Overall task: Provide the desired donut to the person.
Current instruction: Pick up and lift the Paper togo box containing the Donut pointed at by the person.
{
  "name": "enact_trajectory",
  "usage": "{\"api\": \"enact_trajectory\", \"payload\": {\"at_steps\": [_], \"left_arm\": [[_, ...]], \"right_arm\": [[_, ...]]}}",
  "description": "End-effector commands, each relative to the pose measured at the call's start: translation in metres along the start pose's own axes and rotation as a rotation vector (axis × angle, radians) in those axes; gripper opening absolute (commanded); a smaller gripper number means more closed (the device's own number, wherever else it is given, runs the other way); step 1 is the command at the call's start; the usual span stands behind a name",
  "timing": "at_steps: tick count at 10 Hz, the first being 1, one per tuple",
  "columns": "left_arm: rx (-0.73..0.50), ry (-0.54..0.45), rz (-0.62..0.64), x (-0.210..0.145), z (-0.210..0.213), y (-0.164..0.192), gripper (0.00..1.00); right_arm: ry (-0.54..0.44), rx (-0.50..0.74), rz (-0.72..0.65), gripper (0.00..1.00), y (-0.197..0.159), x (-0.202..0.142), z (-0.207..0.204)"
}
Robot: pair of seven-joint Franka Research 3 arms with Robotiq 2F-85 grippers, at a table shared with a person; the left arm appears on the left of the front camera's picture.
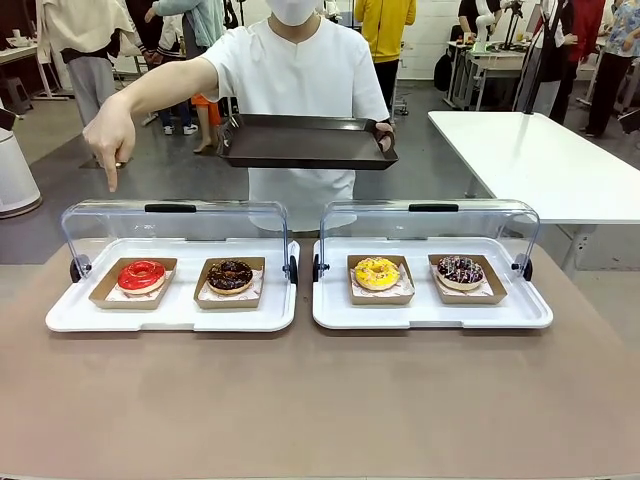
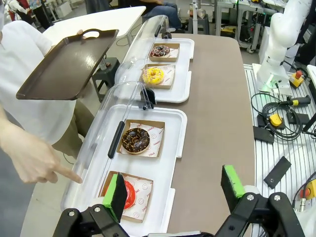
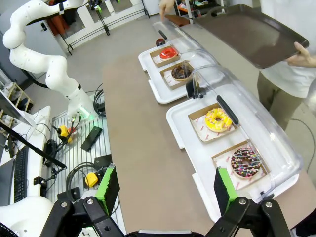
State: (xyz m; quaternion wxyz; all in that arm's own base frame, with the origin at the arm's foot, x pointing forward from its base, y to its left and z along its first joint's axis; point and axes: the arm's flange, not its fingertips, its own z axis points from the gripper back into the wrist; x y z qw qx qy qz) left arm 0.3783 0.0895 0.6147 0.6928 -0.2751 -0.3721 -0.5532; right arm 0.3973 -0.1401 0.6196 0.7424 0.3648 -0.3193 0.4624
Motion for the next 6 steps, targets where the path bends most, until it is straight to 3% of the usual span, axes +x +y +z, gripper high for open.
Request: {"api": "enact_trajectory", "payload": {"at_steps": [1, 6], "left_arm": [[-0.001, -0.006, -0.004, 0.001, 0.0003, 0.0006, 1.0], [-0.001, -0.006, -0.004, 0.001, 0.0003, 0.0006, 1.0]], "right_arm": [[-0.003, 0.007, 0.005, 1.0, 0.0004, 0.0011, -0.0002], [-0.003, 0.007, 0.005, 1.0, 0.0004, 0.0011, -0.0002]]}}
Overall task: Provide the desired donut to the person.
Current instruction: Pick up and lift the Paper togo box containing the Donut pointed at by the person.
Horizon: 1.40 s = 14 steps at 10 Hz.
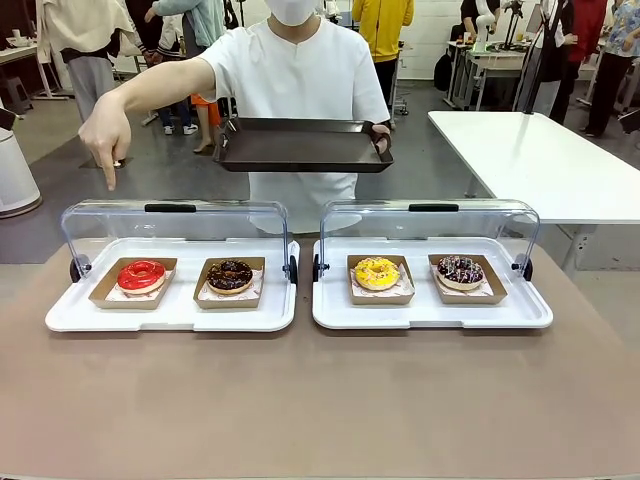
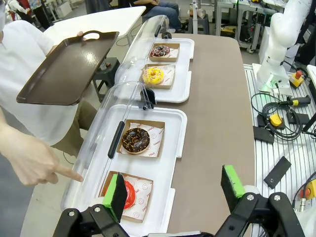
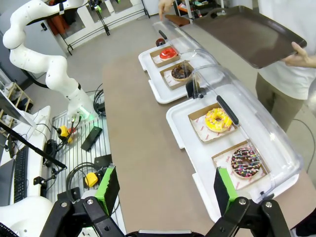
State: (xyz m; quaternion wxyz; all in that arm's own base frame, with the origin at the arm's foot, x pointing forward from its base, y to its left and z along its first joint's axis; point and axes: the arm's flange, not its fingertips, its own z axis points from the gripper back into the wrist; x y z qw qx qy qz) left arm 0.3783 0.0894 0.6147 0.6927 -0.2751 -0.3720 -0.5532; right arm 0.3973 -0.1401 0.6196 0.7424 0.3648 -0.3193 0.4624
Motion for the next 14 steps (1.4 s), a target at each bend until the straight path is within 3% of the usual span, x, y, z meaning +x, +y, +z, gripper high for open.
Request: {"api": "enact_trajectory", "payload": {"at_steps": [1, 2, 4, 7, 10, 14], "left_arm": [[0.0, 0.0, 0.0, 0.0, 0.0, 0.0, 1.0], [-0.007, 0.112, -0.066, -0.009, -0.007, -0.016, 1.0], [-0.031, 0.355, -0.145, -0.011, -0.04, 0.009, 1.0], [-0.089, 0.708, -0.276, -0.04, -0.117, -0.005, 1.0], [-0.168, 0.807, -0.215, -0.073, -0.174, 0.023, 1.0], [-0.125, 0.868, -0.203, -0.114, -0.218, 0.043, 1.0]], "right_arm": [[-0.003, 0.007, 0.005, 1.0, 0.0, 0.001, 0.0], [-0.003, 0.007, 0.005, 1.0, 0.0, 0.001, 0.0], [-0.003, 0.007, 0.005, 1.0, 0.0, 0.001, 0.0], [-0.003, 0.007, 0.005, 1.0, 0.0, 0.001, 0.0], [-0.003, 0.007, 0.005, 1.0, 0.0, 0.001, 0.0], [-0.003, 0.007, 0.005, 1.0, 0.0, 0.001, 0.0]]}}
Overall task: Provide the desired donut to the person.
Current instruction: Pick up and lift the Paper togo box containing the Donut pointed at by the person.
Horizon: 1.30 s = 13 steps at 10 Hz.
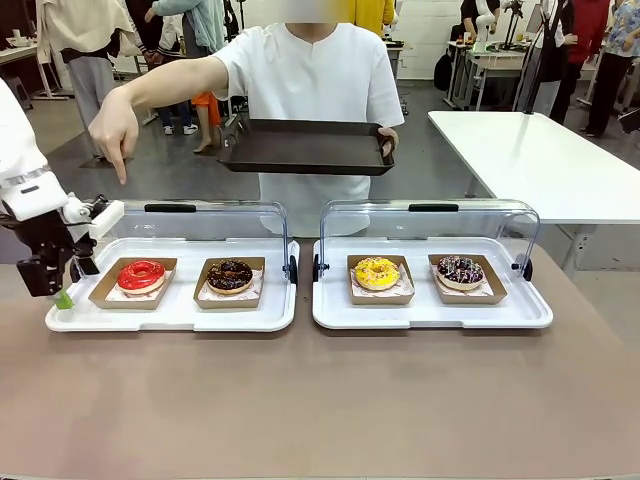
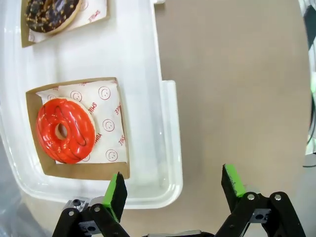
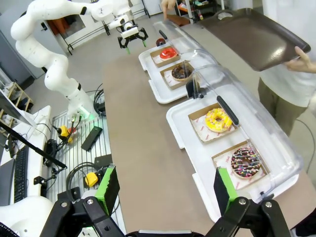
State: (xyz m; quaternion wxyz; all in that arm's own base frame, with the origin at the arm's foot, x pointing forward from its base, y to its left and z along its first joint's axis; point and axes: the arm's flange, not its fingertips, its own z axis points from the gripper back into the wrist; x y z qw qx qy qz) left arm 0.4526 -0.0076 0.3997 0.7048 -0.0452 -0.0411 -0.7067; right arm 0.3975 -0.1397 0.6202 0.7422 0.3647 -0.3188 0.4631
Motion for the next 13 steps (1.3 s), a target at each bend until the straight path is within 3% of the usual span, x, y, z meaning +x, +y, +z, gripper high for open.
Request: {"api": "enact_trajectory", "payload": {"at_steps": [1, 2, 9, 13], "left_arm": [[0.028, 0.034, -0.007, 0.0, -0.005, 0.001, 1.0], [0.03, 0.0, -0.022, -0.001, 0.004, 0.002, 1.0], [0.013, 0.006, -0.002, -0.001, -0.006, 0.004, 1.0], [0.115, 0.069, -0.005, 0.003, -0.024, -0.005, 1.0]], "right_arm": [[-0.004, 0.006, 0.004, 1.0, 0.0, 0.0, 0.0], [-0.004, 0.006, 0.004, 1.0, 0.0, 0.0, 0.0], [-0.004, 0.006, 0.004, 1.0, 0.0, 0.0, 0.0], [-0.004, 0.006, 0.004, 1.0, 0.0, 0.0, 0.0]]}}
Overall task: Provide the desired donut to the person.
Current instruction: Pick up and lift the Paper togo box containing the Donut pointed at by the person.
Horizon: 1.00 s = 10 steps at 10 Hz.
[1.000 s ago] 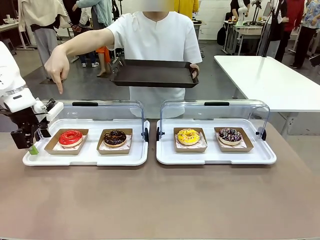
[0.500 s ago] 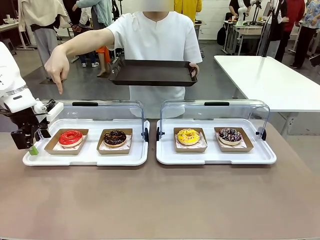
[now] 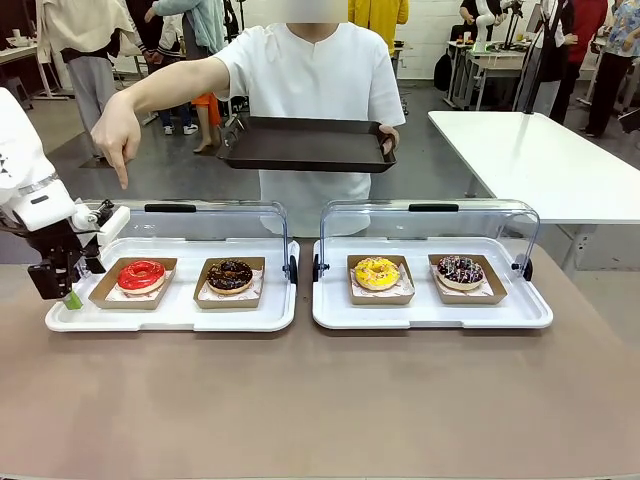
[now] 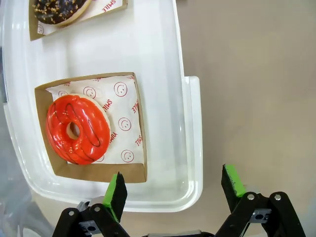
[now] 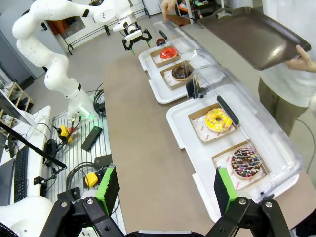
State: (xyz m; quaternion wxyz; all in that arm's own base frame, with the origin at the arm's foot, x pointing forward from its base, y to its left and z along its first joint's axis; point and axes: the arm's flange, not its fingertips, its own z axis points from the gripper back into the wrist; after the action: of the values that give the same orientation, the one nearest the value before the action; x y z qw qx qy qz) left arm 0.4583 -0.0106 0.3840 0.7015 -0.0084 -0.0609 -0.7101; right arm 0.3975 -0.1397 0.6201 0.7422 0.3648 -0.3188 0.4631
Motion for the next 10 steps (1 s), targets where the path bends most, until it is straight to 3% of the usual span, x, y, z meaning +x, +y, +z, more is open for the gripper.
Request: {"api": "enact_trajectory", "payload": {"at_steps": [1, 6, 10], "left_arm": [[0.04, 0.049, 0.011, 0.002, -0.008, -0.011, 1.0], [0.049, 0.021, 0.041, -0.004, -0.036, -0.004, 1.0], [0.097, 0.07, 0.05, -0.002, -0.057, 0.005, 1.0]], "right_arm": [[-0.004, 0.006, 0.004, 1.0, 0.0, 0.0, 0.0], [-0.004, 0.006, 0.004, 1.0, 0.0, 0.0, 0.0], [-0.004, 0.006, 0.004, 1.0, 0.0, 0.0, 0.0]]}}
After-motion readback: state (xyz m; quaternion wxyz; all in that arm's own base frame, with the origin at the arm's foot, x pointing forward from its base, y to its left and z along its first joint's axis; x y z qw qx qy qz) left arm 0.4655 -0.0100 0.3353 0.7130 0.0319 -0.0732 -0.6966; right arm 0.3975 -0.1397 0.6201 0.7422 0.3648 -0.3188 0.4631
